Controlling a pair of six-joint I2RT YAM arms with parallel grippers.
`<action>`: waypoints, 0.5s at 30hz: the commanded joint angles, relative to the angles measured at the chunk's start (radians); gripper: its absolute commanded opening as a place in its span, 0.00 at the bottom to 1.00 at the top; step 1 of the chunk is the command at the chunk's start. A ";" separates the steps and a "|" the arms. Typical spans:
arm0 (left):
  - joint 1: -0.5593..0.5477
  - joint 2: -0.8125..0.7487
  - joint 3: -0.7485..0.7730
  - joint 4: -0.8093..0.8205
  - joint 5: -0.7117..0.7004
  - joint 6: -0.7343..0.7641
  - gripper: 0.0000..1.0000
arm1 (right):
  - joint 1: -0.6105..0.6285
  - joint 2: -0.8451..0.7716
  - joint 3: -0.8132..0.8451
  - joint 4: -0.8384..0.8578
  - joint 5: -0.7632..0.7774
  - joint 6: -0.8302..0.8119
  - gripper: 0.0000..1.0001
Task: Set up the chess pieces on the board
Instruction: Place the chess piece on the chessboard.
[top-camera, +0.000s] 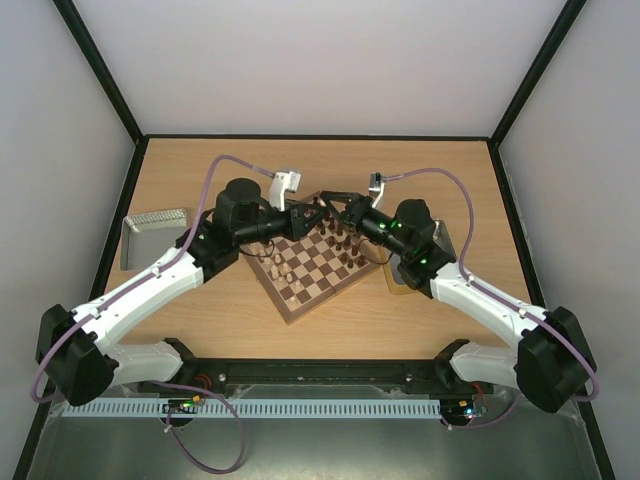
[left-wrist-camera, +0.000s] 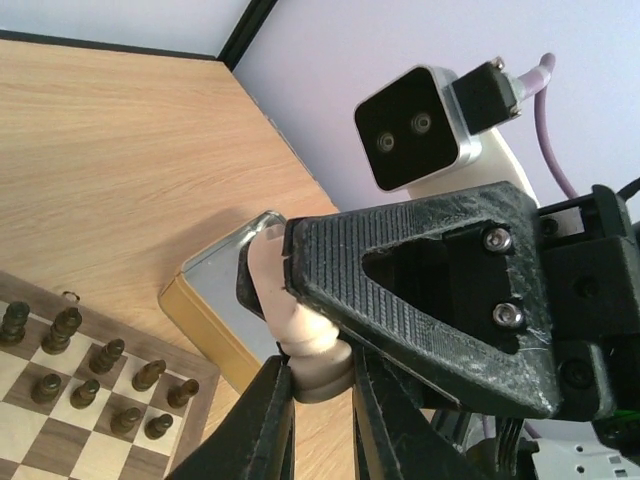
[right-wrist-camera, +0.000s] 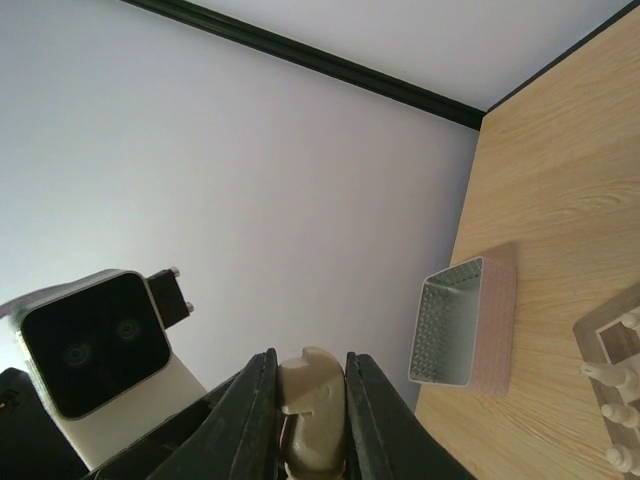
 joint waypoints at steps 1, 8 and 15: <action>0.005 -0.015 -0.018 0.034 -0.020 0.129 0.04 | 0.029 -0.046 0.030 -0.046 -0.125 -0.074 0.19; 0.008 -0.032 0.000 -0.075 0.006 0.348 0.03 | 0.021 -0.099 0.146 -0.384 -0.069 -0.285 0.46; 0.011 -0.048 -0.006 -0.083 0.175 0.483 0.02 | -0.039 -0.142 0.211 -0.625 -0.125 -0.505 0.60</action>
